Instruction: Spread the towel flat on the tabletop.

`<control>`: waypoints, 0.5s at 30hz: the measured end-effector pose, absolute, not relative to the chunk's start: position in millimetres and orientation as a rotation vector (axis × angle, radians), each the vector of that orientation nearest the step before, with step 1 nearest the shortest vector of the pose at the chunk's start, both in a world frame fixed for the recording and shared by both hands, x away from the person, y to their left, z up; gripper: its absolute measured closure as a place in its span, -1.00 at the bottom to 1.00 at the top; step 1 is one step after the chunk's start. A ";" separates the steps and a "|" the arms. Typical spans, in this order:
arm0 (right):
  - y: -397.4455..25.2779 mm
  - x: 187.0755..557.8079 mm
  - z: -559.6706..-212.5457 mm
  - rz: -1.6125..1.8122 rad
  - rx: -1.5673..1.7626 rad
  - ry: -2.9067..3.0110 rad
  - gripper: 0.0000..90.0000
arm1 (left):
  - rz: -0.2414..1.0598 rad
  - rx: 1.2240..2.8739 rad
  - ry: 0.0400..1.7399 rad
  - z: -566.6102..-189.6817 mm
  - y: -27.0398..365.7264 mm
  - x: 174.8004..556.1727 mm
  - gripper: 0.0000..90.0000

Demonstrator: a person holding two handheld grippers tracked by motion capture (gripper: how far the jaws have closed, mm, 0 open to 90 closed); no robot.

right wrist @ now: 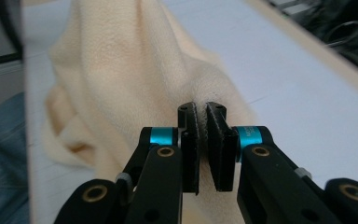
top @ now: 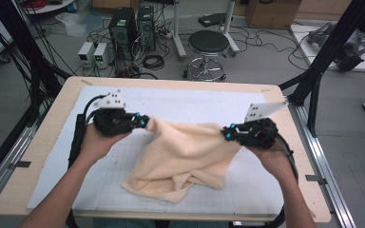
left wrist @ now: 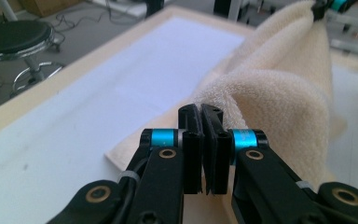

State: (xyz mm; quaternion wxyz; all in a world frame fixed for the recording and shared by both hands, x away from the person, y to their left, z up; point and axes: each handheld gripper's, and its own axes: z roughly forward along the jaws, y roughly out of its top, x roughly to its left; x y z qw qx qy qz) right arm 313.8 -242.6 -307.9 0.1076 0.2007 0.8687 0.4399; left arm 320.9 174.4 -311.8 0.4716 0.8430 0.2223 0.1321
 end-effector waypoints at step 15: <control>-213.8 264.2 -335.3 1.402 0.464 2.691 0.34 | 0.141 1.998 0.604 -361.6 218.8 276.4 0.42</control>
